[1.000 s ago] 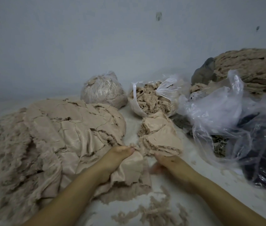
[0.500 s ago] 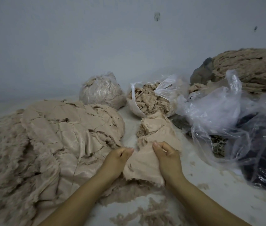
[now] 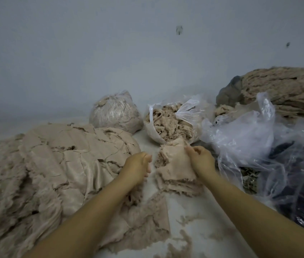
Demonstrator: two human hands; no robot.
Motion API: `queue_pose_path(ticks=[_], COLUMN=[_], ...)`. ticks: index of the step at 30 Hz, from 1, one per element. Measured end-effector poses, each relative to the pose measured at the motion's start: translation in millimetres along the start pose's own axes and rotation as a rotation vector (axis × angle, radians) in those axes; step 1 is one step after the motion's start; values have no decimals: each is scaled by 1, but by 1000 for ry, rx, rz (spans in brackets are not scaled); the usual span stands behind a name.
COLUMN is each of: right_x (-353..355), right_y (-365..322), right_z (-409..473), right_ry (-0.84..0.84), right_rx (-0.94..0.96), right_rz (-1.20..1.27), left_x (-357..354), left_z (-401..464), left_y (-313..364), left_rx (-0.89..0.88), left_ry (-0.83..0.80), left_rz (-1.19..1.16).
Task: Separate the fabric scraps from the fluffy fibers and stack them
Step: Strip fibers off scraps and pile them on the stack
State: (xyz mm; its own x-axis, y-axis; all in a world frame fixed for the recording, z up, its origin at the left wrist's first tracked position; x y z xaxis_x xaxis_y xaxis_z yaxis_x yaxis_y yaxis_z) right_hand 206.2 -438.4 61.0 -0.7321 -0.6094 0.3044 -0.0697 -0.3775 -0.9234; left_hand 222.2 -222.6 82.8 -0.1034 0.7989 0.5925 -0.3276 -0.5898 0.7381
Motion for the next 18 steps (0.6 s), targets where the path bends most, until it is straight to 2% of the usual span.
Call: queue_pose_path(ticks=[2, 3, 5, 6, 10, 12, 14, 18], right_x=[1, 1, -4, -9, -38, -52, -61, -62], right_y=[10, 9, -1, -5, -15, -15, -16, -23], right_z=[0, -7, -33, -50, -137, -167, -184, -190], right_ry=[-23, -1, -12, -87, -538, -688, -750, -730], right_rx=[96, 193, 362, 397, 448, 392, 320, 124], right_rz=[-386, -483, -374, -253, -10, 28, 63, 276], left_x=[8, 15, 28, 34, 43, 43, 45, 53], left_z=[-8, -13, -21, -24, -34, -40, -41, -39], left_y=[-12, -19, -31, -35, -41, -47, -50, -47], left_rx=[-146, -208, -260, -294, -456, -509, -531, -451], left_ry=[-125, -226, -441, -504, -603, -613, -546, -352], left_rz=[94, 127, 185, 241, 449, 549, 592, 341])
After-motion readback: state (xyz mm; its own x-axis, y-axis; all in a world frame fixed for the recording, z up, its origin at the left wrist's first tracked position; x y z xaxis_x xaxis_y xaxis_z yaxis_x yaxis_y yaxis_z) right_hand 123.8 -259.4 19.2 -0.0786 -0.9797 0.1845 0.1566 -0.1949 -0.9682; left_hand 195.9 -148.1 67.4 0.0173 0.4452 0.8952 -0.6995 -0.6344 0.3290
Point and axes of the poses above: each hand's wrist, its own z-axis towards the middle knuckle, its own x-axis out of the back of the hand, y = z × x, the point moved 4 cm from there along z, towards the middle knuckle, and after that the axes turned 13 degrees about y, right-handed, at the moved point
